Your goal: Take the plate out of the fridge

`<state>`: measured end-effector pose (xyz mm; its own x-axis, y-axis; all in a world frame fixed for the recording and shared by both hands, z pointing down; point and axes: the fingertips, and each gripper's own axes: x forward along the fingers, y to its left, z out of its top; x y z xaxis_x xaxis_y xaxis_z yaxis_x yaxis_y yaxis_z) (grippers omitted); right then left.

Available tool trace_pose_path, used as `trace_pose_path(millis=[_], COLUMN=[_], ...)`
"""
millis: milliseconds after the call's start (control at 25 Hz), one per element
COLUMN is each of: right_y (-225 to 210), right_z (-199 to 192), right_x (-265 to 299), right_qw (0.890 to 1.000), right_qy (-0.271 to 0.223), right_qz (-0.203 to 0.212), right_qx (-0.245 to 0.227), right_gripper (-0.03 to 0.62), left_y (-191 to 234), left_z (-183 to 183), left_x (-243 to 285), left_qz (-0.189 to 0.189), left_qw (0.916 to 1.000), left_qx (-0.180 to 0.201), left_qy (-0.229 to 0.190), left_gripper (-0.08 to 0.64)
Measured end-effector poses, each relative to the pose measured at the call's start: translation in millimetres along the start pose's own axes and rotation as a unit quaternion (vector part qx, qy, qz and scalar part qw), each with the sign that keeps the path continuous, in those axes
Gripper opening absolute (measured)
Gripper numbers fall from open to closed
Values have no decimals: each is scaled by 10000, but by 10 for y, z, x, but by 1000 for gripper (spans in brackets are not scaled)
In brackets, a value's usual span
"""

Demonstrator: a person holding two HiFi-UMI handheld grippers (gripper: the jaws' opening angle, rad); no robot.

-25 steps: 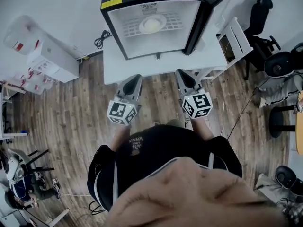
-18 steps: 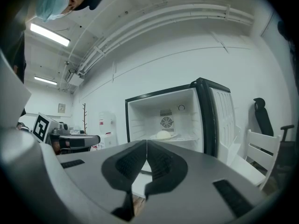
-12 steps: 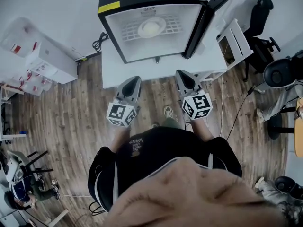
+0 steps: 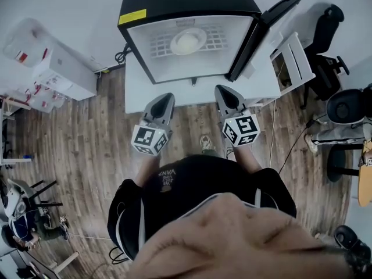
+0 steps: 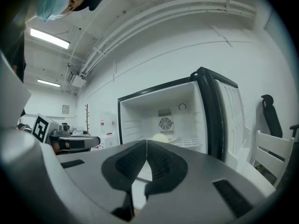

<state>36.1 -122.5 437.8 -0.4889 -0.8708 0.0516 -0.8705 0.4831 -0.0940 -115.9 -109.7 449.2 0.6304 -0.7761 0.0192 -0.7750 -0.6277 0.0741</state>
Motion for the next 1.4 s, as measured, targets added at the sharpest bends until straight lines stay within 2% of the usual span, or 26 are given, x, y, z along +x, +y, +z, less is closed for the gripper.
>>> trace_pose_path(millis=[1080,1400], right_y=[-730,-834], right_z=[30,-26], right_x=[792,901], right_qw=[9958,9941], right_qy=[10,106], right_qz=[917,1078], right_qx=[-14,-42], right_gripper=[12,12], left_y=[250,271], left_z=[18,-61], left_x=[854,979], left_qz=[848,977], left_qw=[9963,9952], left_qx=[105,-40], left_qy=[-63,-64], left_gripper=[20,20])
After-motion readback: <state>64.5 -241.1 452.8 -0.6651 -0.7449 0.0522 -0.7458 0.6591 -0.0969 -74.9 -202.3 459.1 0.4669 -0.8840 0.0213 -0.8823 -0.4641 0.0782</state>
